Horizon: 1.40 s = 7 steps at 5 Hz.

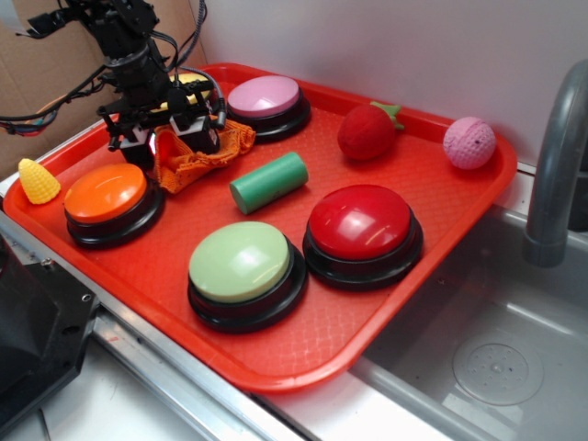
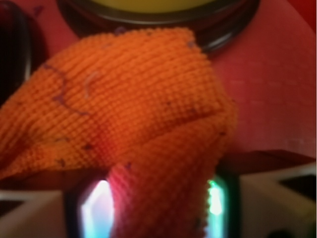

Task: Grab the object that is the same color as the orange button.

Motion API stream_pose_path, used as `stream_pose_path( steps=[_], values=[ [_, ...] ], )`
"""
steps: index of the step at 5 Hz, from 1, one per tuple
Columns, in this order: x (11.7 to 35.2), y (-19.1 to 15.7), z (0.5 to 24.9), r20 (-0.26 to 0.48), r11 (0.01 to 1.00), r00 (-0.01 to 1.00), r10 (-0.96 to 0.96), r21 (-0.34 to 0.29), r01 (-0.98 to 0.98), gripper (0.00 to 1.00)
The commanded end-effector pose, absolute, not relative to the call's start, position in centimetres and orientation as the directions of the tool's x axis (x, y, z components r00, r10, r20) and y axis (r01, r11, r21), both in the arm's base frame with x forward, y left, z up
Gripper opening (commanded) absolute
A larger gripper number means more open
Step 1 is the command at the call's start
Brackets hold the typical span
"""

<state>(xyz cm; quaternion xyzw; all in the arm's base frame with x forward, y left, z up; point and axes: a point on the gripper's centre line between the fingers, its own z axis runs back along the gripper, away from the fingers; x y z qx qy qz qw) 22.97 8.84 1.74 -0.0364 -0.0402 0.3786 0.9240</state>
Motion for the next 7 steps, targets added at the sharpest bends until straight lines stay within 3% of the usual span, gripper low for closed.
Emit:
stream_pose_path(
  steps=[1,3,4,6,7],
  values=[
    [23.5,7.9,5.7,0.066,0.794,0.791,0.608,-0.056,-0.605,0.0],
    [23.5,4.1,11.2,0.068,0.919,0.916,0.394,-0.009,-0.395,0.0],
    [22.0,1.8,14.3,0.072,0.964,0.961,0.266,-0.032,-0.264,0.0],
    [19.9,-0.5,16.3,0.096,0.977,0.975,0.199,-0.101,-0.19,0.0],
    [20.4,0.3,15.9,0.076,0.976,0.974,0.214,-0.064,-0.21,0.0]
  ],
)
